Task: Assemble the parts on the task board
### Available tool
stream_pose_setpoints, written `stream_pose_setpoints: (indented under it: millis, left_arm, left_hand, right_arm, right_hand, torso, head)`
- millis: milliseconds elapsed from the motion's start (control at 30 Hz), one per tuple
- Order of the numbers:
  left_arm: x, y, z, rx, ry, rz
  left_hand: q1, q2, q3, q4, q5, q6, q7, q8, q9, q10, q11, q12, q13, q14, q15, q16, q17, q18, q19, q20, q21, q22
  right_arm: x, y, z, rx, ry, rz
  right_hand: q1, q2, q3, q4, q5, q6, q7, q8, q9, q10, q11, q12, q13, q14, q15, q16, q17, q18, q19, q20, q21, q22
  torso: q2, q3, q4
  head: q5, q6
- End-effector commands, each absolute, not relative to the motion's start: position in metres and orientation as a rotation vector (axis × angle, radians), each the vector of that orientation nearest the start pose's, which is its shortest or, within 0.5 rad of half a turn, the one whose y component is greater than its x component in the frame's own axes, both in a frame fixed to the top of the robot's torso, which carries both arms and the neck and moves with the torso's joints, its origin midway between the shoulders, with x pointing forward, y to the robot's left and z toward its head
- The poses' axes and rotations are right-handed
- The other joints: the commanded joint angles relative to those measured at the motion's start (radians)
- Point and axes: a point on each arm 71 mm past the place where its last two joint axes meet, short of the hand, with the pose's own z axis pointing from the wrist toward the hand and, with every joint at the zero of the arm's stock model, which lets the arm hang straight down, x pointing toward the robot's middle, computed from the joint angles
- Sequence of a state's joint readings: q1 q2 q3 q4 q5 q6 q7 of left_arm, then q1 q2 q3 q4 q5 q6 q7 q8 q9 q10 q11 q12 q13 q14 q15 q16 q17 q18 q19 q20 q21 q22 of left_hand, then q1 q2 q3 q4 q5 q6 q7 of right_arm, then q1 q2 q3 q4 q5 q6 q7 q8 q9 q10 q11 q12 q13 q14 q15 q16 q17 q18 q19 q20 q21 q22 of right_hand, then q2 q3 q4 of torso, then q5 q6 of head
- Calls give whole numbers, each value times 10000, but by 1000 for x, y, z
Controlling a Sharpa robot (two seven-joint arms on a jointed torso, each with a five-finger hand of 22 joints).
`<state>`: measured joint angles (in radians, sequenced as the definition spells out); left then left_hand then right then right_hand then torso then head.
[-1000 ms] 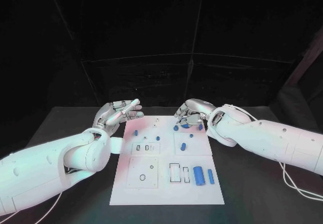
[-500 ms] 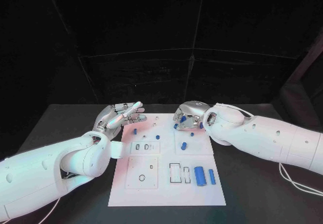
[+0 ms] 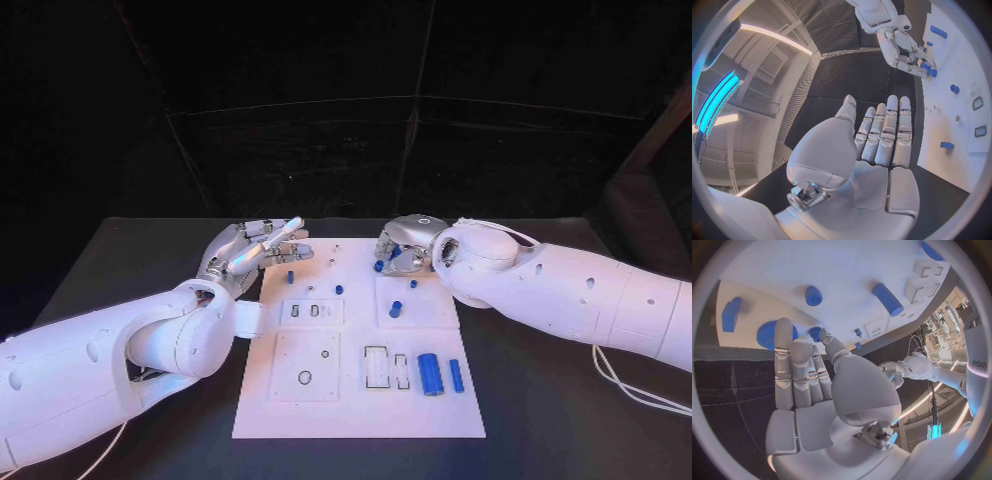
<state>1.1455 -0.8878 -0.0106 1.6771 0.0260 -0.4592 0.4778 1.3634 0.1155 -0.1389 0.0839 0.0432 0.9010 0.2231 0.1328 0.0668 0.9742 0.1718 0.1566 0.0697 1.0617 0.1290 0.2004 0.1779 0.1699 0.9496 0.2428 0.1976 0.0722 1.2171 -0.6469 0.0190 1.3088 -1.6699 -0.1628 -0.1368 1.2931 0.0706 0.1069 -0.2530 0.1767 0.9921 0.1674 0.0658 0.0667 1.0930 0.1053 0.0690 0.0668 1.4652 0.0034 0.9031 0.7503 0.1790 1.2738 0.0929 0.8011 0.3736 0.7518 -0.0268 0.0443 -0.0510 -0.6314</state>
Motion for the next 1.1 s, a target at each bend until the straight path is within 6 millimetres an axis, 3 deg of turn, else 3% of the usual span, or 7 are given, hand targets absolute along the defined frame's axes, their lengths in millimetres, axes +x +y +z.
stream_pose_setpoints:
  millis: [33,667,1100]
  left_arm:
    - [458,195,-175,-11427,13237,-15638]
    - [460,196,-176,-11441,13161,-15502]
    - [460,196,-176,-11453,13179,-15492]
  left_hand:
    - [15,-76,22,-109,53,42,9,-69,-15,-42,50,-77,-19,72,14,-60,28,137,117,-10,-59,-18]
    - [87,-51,91,-217,53,55,23,-106,-12,-39,55,-115,-20,122,7,-68,70,136,194,-21,-93,-25]
    - [94,-50,100,-235,53,60,24,-112,-11,-34,55,-119,-19,131,5,-70,79,136,213,-24,-99,-25]
  right_arm:
    - [532,-159,-175,-3597,16884,4495]
    - [536,-154,-180,-3610,17339,4411]
    - [537,-153,-178,-3234,17180,4654]
  right_hand:
    - [-5,99,103,23,-80,63,-25,11,12,10,-24,44,-7,201,72,188,188,25,-100,-3,110,75]
    - [-136,-31,766,207,-273,235,-41,5,11,195,-53,45,-15,260,62,1437,1415,-183,111,62,1660,1871]
    - [-296,-161,1218,493,-326,469,-89,38,27,442,-116,77,-7,321,1,2261,2206,-302,293,85,2540,2910]
  torso:
    - [13,11,15]
    - [73,38,29]
    - [65,28,26]
  head:
    - [15,-26]
    - [51,-81]
    - [23,-159]
